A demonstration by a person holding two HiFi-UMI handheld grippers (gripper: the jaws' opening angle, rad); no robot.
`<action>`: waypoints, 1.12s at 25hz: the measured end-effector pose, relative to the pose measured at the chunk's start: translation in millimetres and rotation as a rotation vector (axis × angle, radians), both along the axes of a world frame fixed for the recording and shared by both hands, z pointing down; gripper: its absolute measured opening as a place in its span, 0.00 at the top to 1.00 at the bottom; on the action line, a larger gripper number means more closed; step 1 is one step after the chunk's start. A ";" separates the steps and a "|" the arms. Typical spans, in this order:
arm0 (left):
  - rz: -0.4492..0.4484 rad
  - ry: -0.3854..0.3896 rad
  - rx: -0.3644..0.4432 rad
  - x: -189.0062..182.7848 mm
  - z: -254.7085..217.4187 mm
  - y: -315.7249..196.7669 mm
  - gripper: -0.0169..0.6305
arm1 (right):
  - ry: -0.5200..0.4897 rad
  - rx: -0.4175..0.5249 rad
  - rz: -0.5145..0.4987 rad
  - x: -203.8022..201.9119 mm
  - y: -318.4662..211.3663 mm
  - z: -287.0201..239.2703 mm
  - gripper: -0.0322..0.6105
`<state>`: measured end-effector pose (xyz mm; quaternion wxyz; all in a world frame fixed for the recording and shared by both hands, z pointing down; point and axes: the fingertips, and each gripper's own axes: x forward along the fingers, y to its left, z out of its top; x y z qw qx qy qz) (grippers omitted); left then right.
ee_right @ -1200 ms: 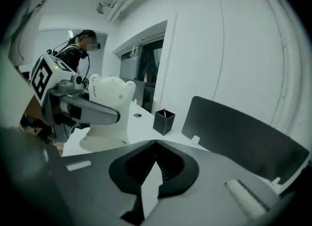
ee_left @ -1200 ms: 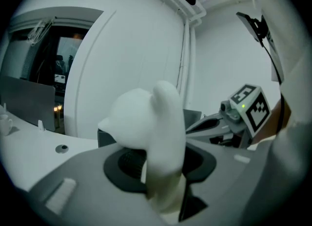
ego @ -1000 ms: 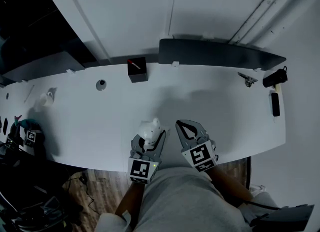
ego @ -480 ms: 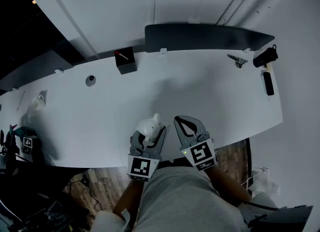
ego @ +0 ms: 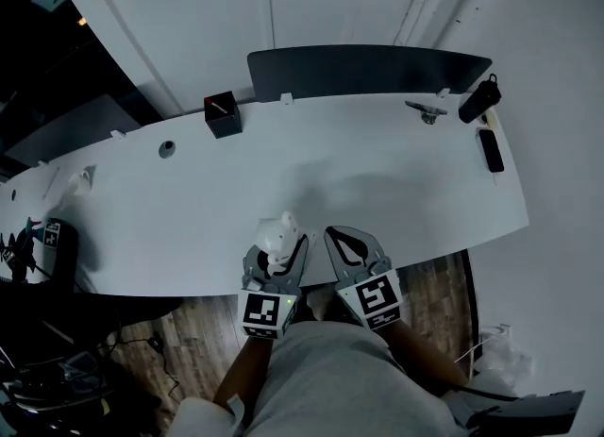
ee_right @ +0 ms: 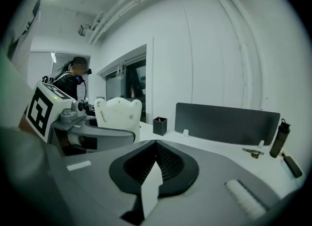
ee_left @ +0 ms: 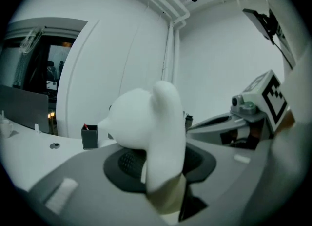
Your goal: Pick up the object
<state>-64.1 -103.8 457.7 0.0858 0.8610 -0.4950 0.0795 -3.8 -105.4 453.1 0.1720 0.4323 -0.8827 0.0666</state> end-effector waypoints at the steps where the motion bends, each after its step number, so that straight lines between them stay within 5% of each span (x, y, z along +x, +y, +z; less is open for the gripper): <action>1: 0.001 -0.001 0.007 7.8 -2.8 6.9 0.72 | -0.006 0.007 0.003 8.2 8.5 -2.0 0.95; 6: 0.015 -0.025 0.044 56.1 -16.2 55.4 0.72 | -0.037 0.016 0.015 49.9 57.1 -5.6 0.95; 14: 0.017 -0.060 -0.040 91.2 2.2 161.3 0.72 | -0.108 -0.019 0.066 100.7 146.3 -0.7 0.95; 28: 0.012 -0.036 -0.067 48.8 -14.0 209.9 0.72 | -0.148 -0.047 0.087 63.3 182.5 -12.9 0.95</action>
